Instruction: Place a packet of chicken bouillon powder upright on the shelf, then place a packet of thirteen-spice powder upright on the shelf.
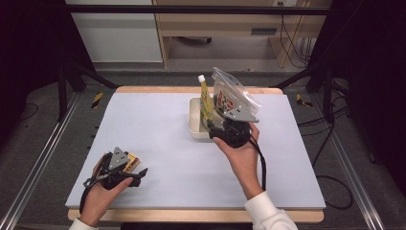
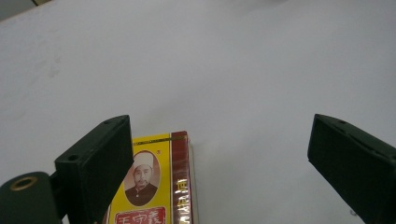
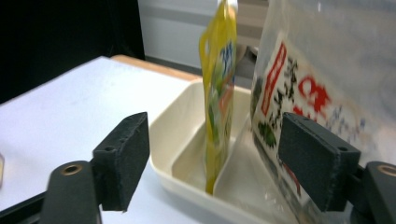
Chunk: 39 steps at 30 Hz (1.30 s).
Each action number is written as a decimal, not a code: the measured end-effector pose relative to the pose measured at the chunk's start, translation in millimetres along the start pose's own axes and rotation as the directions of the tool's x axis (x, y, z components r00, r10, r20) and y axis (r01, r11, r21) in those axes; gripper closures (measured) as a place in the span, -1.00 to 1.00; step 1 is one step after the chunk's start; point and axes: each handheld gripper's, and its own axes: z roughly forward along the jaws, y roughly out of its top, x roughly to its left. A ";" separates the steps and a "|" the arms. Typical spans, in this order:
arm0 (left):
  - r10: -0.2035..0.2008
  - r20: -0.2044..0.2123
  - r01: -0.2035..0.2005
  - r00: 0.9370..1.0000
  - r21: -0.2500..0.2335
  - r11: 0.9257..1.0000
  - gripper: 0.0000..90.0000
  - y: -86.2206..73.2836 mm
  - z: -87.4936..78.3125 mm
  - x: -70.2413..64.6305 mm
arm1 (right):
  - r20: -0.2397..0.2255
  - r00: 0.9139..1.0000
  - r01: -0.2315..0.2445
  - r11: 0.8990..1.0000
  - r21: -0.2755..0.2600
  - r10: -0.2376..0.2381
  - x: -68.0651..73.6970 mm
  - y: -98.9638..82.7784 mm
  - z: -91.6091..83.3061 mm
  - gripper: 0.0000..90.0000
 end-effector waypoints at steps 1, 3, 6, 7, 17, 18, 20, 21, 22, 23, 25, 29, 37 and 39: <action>0.000 0.001 0.000 1.000 0.000 1.000 -0.86 -0.1 -0.1 0.1 | 0.000 1.000 0.001 1.000 0.002 -0.001 -0.2 -3.5 -1.2 -0.47; -0.002 0.001 0.002 1.000 -0.002 1.000 -0.87 -0.4 -0.3 0.3 | -0.006 1.000 0.007 1.000 0.014 -0.007 -0.7 -11.0 -3.7 -0.50; -0.003 0.002 0.003 1.000 0.000 1.000 -0.88 -0.7 -0.4 1.1 | -0.020 1.000 0.002 1.000 0.028 -0.002 -1.2 -20.8 -6.5 -0.56; -0.004 0.002 0.004 1.000 0.000 1.000 -0.88 -0.8 -0.4 1.3 | -0.023 1.000 0.007 0.999 0.033 -0.006 -1.5 -23.5 -7.4 -0.57; -0.007 0.004 0.007 1.000 0.025 1.000 -0.87 -1.3 -1.3 4.4 | -0.066 0.998 0.009 0.997 0.078 -0.004 -6.0 -45.0 -20.8 -0.71; -0.007 0.007 0.007 1.000 0.031 0.999 -0.86 -1.6 -0.8 4.7 | -0.081 0.997 0.017 0.996 0.086 -0.010 -6.1 -48.0 -22.9 -0.77; -0.008 0.007 0.008 1.000 0.039 0.999 -0.86 -1.9 0.1 4.7 | -0.101 0.995 0.036 0.994 0.106 -0.025 -7.0 -54.6 -26.2 -0.80; -0.007 0.008 0.007 1.000 0.043 0.999 -0.86 -2.1 0.4 4.7 | -0.106 0.994 0.040 0.993 0.111 -0.028 -7.5 -58.1 -27.4 -0.80; -0.008 0.007 0.008 1.000 0.045 0.999 -0.86 -2.3 0.7 4.5 | -0.108 0.994 0.040 0.993 0.115 -0.027 -7.9 -61.8 -28.4 -0.80; -0.005 0.006 0.005 1.000 0.051 0.999 -0.86 -2.5 0.9 4.3 | -0.107 0.994 0.038 0.993 0.115 -0.026 -8.3 -64.4 -28.7 -0.79; -0.001 0.004 0.001 1.000 0.053 0.999 -0.86 -2.3 0.9 4.5 | -0.102 0.994 0.048 0.992 0.116 -0.036 -9.6 -72.5 -28.3 -0.72; -0.007 -0.019 0.008 1.000 0.046 0.999 -0.85 0.3 -2.1 6.9 | -0.113 0.993 0.053 0.989 0.138 -0.037 -9.4 -79.9 -28.0 -0.72; 0.054 -0.045 -0.041 0.997 0.250 0.967 -0.83 33.4 -10.0 9.8 | -0.127 0.988 0.107 0.981 0.159 -0.087 -6.9 -87.7 -27.7 -0.74; 0.082 -0.035 -0.067 0.996 0.303 0.950 -0.83 41.4 -12.4 9.0 | -0.126 0.988 0.104 0.983 0.153 -0.085 -8.3 -87.7 -28.6 -0.74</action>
